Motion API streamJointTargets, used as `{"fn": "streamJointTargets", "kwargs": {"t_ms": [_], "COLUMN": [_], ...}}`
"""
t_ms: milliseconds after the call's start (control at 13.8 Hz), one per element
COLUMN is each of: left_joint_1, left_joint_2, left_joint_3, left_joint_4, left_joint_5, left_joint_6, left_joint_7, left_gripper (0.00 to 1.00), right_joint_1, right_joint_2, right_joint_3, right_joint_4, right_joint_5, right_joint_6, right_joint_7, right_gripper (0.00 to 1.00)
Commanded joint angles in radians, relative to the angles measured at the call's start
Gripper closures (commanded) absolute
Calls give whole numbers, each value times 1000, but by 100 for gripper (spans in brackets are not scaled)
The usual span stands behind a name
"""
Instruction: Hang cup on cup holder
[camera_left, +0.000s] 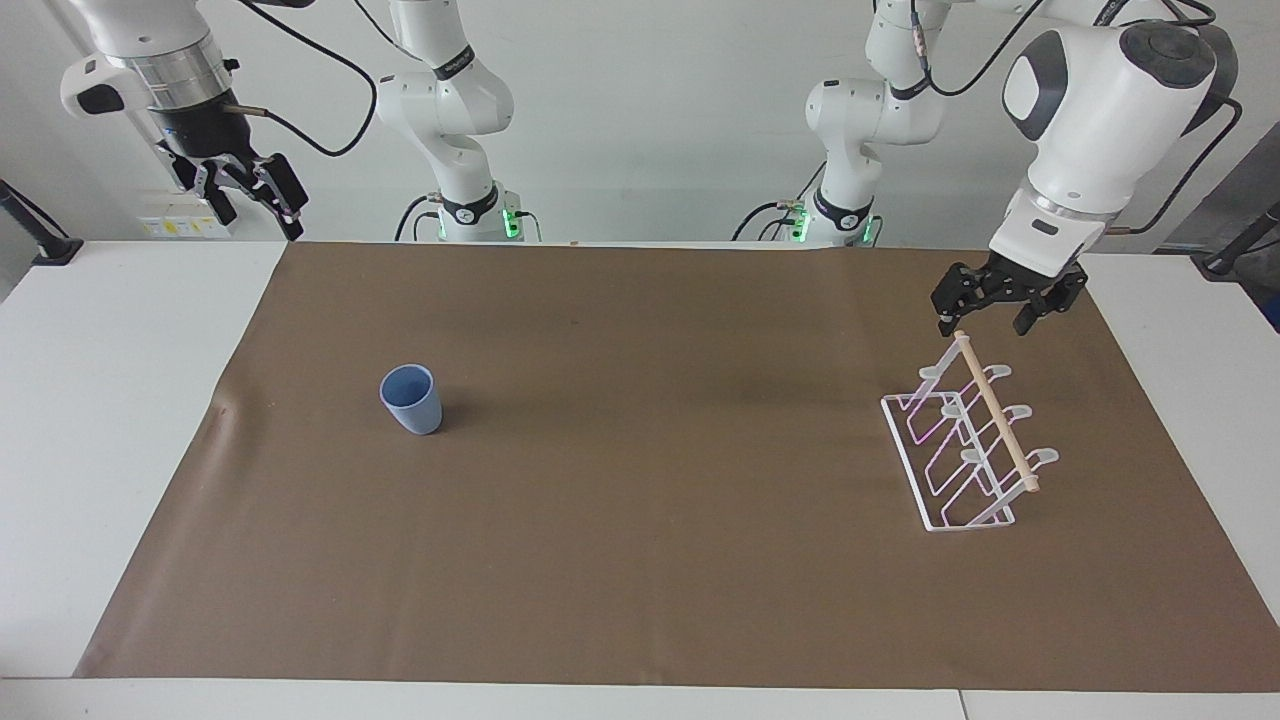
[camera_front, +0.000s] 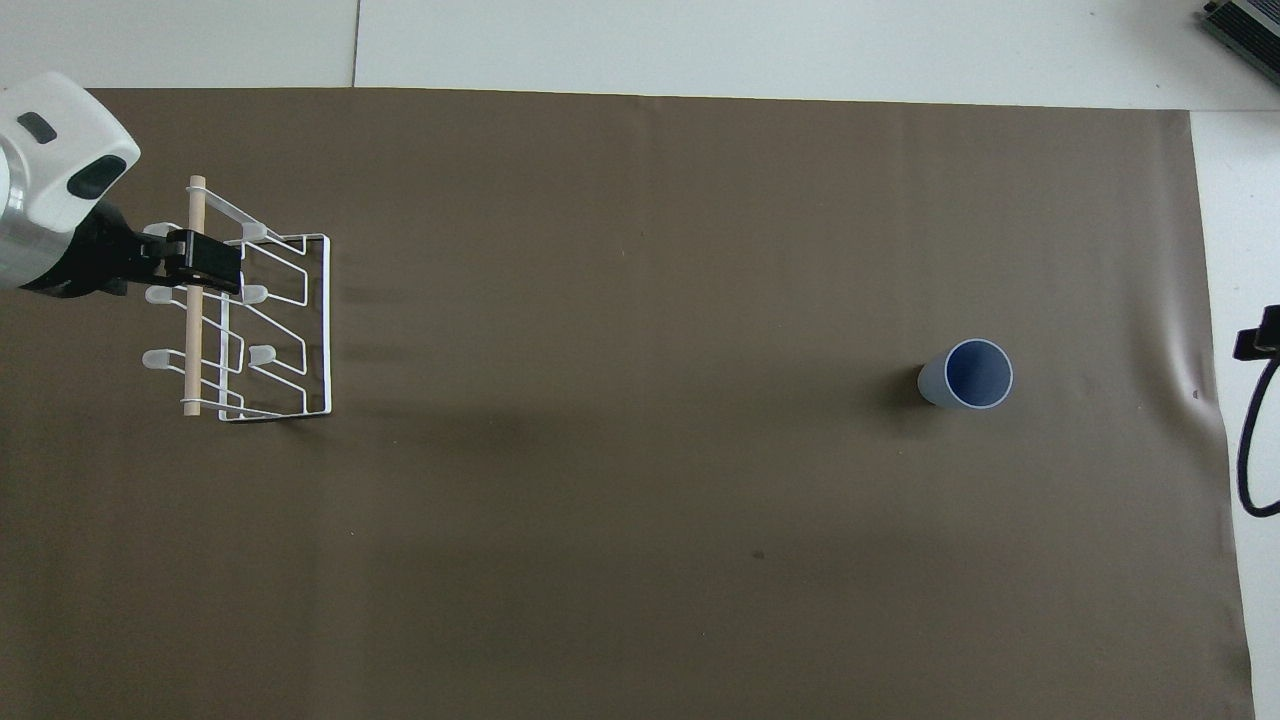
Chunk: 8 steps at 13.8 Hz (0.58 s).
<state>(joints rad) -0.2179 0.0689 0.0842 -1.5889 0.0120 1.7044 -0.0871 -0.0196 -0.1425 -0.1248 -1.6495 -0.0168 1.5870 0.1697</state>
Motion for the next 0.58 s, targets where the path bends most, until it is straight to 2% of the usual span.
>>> {"fn": "streamJointTargets", "kwargs": {"t_ms": [0,289,505], "left_joint_1": [-5,-3,-3], "left_joint_2": [-38,-40,-41], "left_joint_3": [2,2,2], "left_joint_4": [-55,-60,-60], "left_joint_5": [13,13,13], "left_joint_6": [17,23,20], "left_joint_7": [12,7,7], "left_gripper": [0,0,0], "right_joint_1": [-5,7,3], "right_joint_2": [-11,-17,29], "right_joint_3": [7,20,20], "right_joint_4": [-7,-15,28], "right_joint_5": [8,8,6], "right_joint_6": [-28,-47,-42], "right_joint_7": [4,-41,-68], "right_gripper": [0,0,0]}}
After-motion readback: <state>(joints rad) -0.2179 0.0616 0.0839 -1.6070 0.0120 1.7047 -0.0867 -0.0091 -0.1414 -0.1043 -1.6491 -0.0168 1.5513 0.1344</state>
